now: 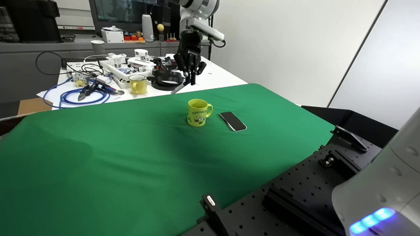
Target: Remove the marker from the mug cup and put it on the table
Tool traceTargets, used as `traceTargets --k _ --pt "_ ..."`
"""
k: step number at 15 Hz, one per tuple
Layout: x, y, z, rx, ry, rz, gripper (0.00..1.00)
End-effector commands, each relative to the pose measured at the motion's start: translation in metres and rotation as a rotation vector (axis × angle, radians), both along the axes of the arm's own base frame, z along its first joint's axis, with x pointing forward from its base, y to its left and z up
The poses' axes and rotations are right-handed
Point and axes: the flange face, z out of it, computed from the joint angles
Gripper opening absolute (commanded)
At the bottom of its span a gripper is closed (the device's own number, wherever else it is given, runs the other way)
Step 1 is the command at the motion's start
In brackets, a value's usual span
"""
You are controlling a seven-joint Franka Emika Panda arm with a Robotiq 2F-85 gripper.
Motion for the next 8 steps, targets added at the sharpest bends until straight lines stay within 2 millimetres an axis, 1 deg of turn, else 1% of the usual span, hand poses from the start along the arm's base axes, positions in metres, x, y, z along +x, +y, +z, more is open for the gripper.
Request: traceTargets --k 1,2,3,5,7,8 --pt "-0.024 0.048 -0.034 -0.081 -0.115 0.159 0.05" --pt "-0.029 0.063 -0.045 -0.093 -0.168 0.191 0.05" --pt "-0.028 0.079 -0.051 -0.098 -0.232 0.203 0.05" --pt "-0.034 0.108 -0.062 -0.087 -0.357 0.221 0.05" --pt "-0.041 0.130 -0.069 -0.065 -0.474 0.210 0.05" --pt "-0.042 0.139 -0.068 -0.055 -0.542 0.203 0.05"
